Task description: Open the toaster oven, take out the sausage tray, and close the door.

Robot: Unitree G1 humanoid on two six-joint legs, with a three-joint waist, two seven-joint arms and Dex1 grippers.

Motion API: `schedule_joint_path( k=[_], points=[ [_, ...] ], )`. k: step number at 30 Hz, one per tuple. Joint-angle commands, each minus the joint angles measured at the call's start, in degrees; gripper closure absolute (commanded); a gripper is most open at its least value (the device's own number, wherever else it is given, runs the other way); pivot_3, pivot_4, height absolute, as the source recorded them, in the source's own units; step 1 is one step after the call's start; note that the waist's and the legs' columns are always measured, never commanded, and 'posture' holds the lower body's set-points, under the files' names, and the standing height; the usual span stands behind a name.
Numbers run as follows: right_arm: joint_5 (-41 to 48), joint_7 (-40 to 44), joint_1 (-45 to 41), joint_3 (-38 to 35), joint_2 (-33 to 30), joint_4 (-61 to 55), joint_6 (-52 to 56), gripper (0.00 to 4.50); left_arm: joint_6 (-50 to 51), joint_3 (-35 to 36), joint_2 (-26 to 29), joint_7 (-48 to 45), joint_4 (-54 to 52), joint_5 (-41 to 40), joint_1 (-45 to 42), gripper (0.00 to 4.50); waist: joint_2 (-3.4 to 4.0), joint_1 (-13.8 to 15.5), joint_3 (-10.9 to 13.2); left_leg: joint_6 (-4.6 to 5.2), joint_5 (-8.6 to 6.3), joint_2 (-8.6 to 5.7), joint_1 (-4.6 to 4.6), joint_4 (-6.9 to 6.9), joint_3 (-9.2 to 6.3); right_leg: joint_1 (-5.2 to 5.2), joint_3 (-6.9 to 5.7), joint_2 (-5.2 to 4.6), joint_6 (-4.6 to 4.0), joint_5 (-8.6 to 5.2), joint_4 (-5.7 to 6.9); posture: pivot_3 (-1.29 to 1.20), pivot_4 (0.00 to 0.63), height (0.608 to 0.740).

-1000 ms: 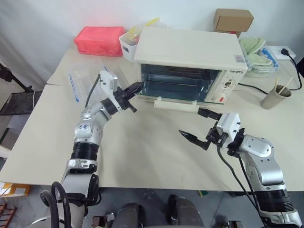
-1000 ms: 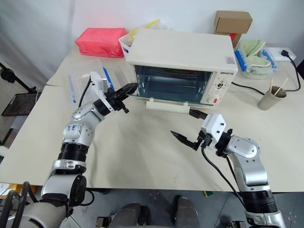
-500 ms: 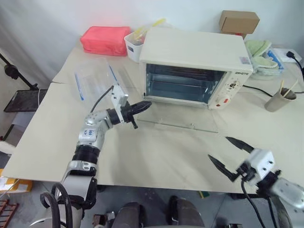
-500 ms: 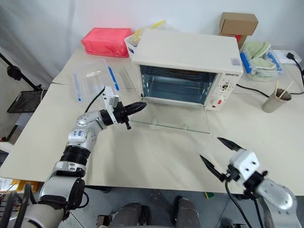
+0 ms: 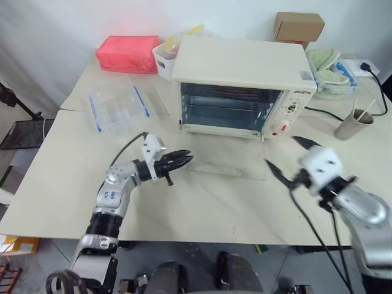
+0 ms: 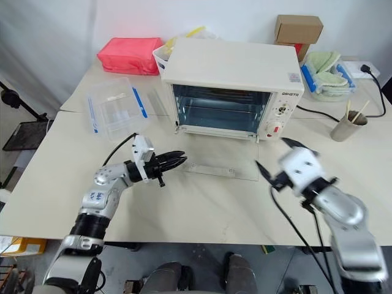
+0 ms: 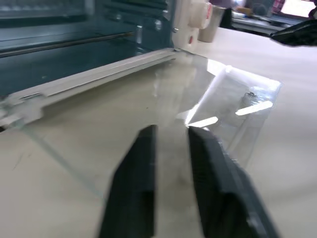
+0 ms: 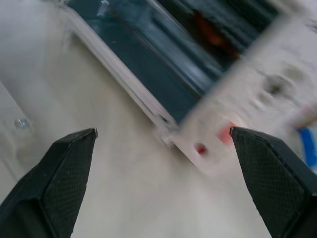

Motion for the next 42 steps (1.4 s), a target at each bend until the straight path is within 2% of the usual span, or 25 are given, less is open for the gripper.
schedule_joint_path(
  k=[1,7,9,14,19,22,27,31,32,34,42],
  points=[
    [-6.3,-2.6,-7.6,6.9,3.0,6.3,-2.8,0.0,-0.4,2.8,0.2,2.5,-5.7,-2.1,2.9,2.08,-0.01,0.0,0.0,0.01,0.01,-0.04,0.0,-0.01,0.0,0.01,-0.01,-0.01,0.01,0.0,-0.01,0.0,0.15,0.74],
    [-23.6,-14.0,-24.4,16.9,6.8,28.5,-9.2,0.0,-5.4,6.1,0.6,7.8,-13.3,-0.4,10.4,0.26,-0.02,-0.1,0.0,0.07,0.03,-0.21,-0.13,-0.01,-0.22,0.0,-0.26,-0.14,0.04,0.02,0.01,0.0,0.15,0.74],
    [-28.7,-18.4,-30.2,19.4,7.7,36.2,-11.1,0.0,-5.5,7.1,-0.2,9.6,-16.2,-1.3,13.3,0.26,-0.02,-0.4,0.0,0.07,0.03,-0.21,-0.17,-0.01,-0.2,0.0,-0.33,-0.15,0.04,0.02,-0.02,0.0,0.15,0.74],
    [-34.9,-27.7,-39.7,21.3,10.0,50.1,-14.2,0.0,-4.2,6.7,-1.7,13.1,-21.5,-2.2,17.0,0.26,-0.01,-0.8,0.0,0.05,0.04,-0.15,-0.24,-0.02,-0.37,0.01,-0.57,-0.12,0.04,0.02,-0.01,0.0,0.15,0.74],
    [-36.8,-30.5,-44.3,22.2,11.7,59.7,-16.0,0.0,-4.0,5.3,-3.7,16.0,-25.0,-1.9,17.3,0.26,-0.01,-1.4,0.0,0.07,0.06,-0.18,-0.29,-0.02,-0.41,0.04,-0.64,-0.07,0.04,0.02,-0.04,0.0,0.15,0.74],
    [-37.1,-31.2,-45.5,22.5,12.4,62.6,-17.6,0.61,-3.0,4.2,-4.0,16.7,-25.8,-1.9,16.5,0.23,-0.01,-1.6,0.0,0.07,0.07,-0.15,-0.3,-0.05,-0.41,0.04,-0.65,-0.01,0.04,0.01,-0.06,0.0,0.15,0.74],
    [-37.5,-32.5,-47.4,22.6,13.4,66.2,-18.7,2.28,-1.7,3.8,-4.7,17.1,-24.0,-3.3,13.2,0.23,0.0,-1.6,0.0,0.05,0.11,-0.14,-0.31,-0.04,-0.39,0.04,-0.64,0.05,0.04,0.01,-0.06,0.0,0.15,0.74],
    [-38.2,-33.6,-48.6,23.1,13.9,68.3,-19.0,3.56,-2.2,1.9,-4.3,13.6,-16.7,-3.0,4.6,0.23,0.0,-1.4,0.0,0.02,0.15,-0.15,-0.31,-0.04,-0.41,0.04,-0.68,0.08,0.04,0.01,-0.05,0.0,0.15,0.74],
    [-38.3,-33.7,-48.8,23.2,14.0,68.6,-19.1,3.99,-2.3,1.6,-4.4,12.7,-14.6,-3.0,2.4,0.23,0.0,-1.5,0.0,0.04,0.19,-0.16,-0.34,-0.05,-0.42,0.05,-0.71,0.11,0.04,0.01,-0.07,0.0,0.15,0.74],
    [-38.5,-33.9,-49.1,23.2,14.2,69.0,-19.3,4.44,-2.8,1.5,-4.4,11.2,-11.0,-3.0,-1.1,0.23,-0.06,-1.6,0.0,0.04,0.19,-0.17,-0.34,-0.05,-0.41,0.05,-0.72,0.12,0.05,0.02,-0.07,0.0,0.15,0.74],
    [-39.3,-33.3,-48.5,22.6,13.2,65.7,-20.2,4.45,-5.1,3.0,-4.3,6.8,7.4,-3.3,-16.5,0.23,-0.06,-1.6,0.0,0.0,0.22,-0.1,-0.35,-0.09,-0.42,0.04,-0.82,0.29,0.05,0.02,-0.12,0.0,0.15,0.74]
  ],
)
